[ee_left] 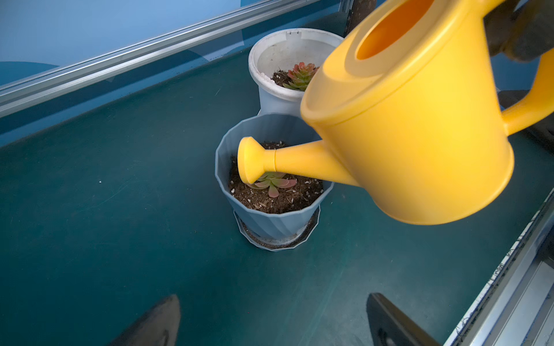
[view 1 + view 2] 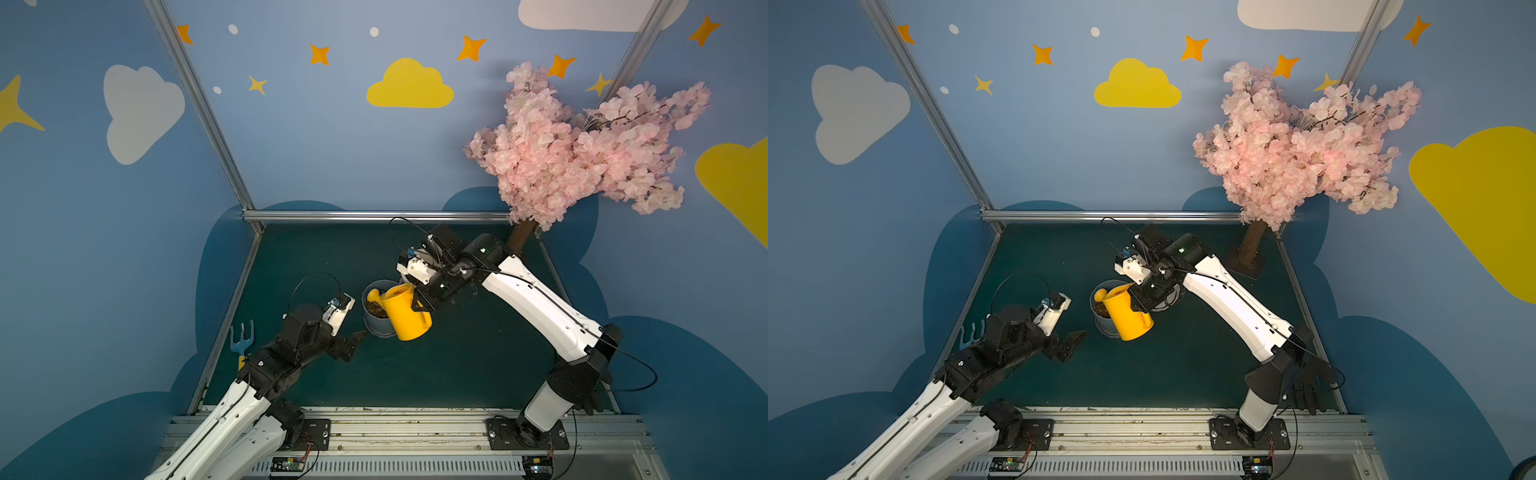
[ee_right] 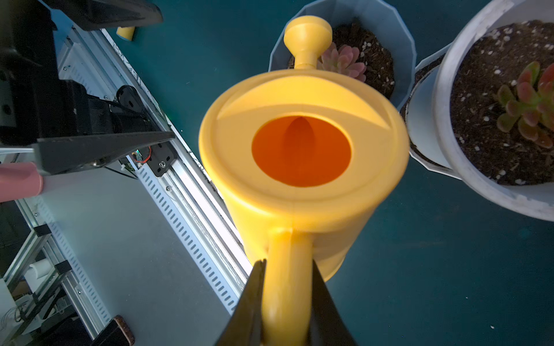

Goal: Water the succulent around the soil edge
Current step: Water the soil of the potted plant with water.

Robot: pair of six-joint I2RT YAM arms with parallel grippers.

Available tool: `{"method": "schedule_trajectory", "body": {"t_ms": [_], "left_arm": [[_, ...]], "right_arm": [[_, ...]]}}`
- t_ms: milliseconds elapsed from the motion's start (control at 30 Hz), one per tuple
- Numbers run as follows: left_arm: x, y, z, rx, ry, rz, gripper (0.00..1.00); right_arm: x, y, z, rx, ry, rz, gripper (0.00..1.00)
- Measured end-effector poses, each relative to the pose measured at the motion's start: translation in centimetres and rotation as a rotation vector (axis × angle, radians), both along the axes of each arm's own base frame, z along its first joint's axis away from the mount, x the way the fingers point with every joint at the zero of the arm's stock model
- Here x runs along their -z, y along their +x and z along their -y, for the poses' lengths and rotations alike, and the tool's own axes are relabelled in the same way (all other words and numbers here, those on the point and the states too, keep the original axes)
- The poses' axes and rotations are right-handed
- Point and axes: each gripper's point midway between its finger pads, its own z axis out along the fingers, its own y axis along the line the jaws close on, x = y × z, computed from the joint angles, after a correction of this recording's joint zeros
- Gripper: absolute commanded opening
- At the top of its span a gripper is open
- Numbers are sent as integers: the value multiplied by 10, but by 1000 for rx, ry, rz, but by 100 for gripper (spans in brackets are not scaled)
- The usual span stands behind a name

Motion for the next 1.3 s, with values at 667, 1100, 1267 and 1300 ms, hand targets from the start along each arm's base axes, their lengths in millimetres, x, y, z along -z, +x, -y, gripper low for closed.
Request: {"method": "schedule_trajectory", "body": {"t_ms": [667, 1100, 1267, 1300], "left_arm": [[5, -1, 4, 18, 1, -24, 100], [7, -1, 4, 21, 5, -33, 100], [8, -2, 5, 25, 3, -37, 100], [8, -2, 5, 27, 3, -38, 100]], "right_arm": [[-1, -13, -3, -41, -2, 0, 0], [-1, -25, 7, -53, -5, 0, 0], [-5, -29, 10, -56, 1, 6, 0], [-5, -30, 11, -56, 1, 6, 0]]}}
